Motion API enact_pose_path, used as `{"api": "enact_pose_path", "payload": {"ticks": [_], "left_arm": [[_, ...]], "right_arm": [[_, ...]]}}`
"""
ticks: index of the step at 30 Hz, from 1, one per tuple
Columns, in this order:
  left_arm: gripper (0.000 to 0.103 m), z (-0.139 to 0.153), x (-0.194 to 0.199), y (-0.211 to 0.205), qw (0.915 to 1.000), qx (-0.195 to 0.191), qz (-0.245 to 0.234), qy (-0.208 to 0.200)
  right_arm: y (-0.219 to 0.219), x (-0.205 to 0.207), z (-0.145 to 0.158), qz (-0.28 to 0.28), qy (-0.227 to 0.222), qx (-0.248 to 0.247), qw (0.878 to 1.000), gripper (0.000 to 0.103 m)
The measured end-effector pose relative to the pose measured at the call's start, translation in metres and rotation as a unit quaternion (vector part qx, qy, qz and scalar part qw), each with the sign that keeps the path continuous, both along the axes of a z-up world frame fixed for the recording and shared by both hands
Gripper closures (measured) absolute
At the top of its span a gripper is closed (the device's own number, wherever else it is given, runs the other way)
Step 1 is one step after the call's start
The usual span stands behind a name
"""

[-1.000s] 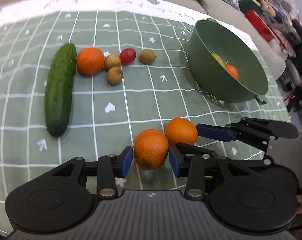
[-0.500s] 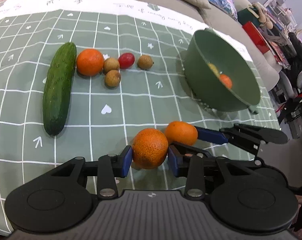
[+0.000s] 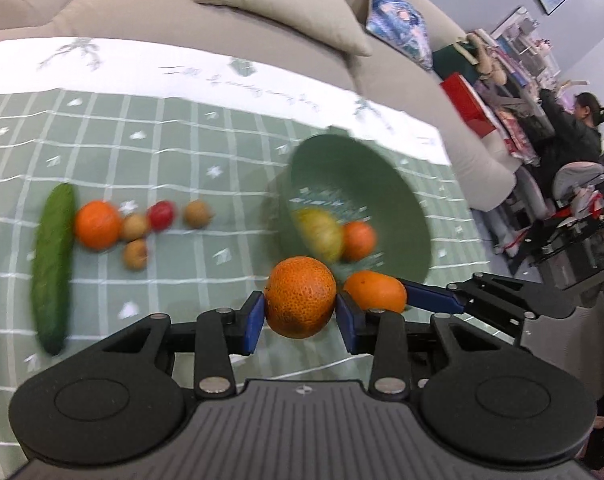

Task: Organize fruits
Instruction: 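Carry both oranges over the green colander and open both tools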

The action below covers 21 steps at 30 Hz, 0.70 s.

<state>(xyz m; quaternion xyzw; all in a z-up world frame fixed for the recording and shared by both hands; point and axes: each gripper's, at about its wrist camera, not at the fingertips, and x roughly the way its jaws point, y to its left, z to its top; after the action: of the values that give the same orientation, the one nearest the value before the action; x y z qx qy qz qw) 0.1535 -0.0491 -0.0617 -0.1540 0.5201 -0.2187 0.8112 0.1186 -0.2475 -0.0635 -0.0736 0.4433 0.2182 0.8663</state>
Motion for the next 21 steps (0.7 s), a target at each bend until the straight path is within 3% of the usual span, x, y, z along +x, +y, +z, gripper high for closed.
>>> {"api": "enact_pose_path", "payload": {"ticks": [11,21], "left_arm": [[0.060,-0.011,0.045,-0.068,0.9975,-0.025,-0.014,0.065],[0.060,-0.050,0.073,-0.094,0.9896,0.001,-0.004,0.144]], "right_arm": [[-0.051,0.055,0.000,0.030,0.078,-0.063,0.995,0.066],[-0.066,0.089,-0.034,0.044,0.159,-0.072,0.984,0.066]]}}
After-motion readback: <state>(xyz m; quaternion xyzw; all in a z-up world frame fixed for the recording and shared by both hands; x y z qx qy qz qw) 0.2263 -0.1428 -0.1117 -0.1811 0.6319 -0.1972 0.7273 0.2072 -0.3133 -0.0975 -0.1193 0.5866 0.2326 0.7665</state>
